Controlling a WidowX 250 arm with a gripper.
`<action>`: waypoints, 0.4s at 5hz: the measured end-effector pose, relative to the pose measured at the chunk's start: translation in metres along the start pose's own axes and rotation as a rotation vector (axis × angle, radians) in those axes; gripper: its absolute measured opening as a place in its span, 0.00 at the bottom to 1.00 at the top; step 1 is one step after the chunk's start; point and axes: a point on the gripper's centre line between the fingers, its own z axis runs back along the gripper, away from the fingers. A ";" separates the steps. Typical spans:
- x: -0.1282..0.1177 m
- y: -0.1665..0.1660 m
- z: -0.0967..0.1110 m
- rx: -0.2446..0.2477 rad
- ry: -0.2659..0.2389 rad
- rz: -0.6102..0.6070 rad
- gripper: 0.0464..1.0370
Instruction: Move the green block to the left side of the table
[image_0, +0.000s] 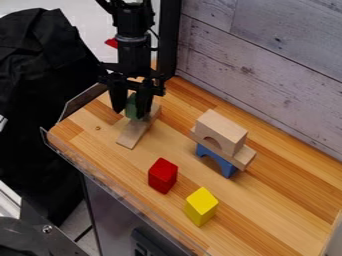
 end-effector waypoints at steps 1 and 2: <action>-0.002 -0.001 -0.007 0.007 0.037 -0.028 0.55; 0.001 -0.006 -0.007 0.022 0.067 -0.076 0.85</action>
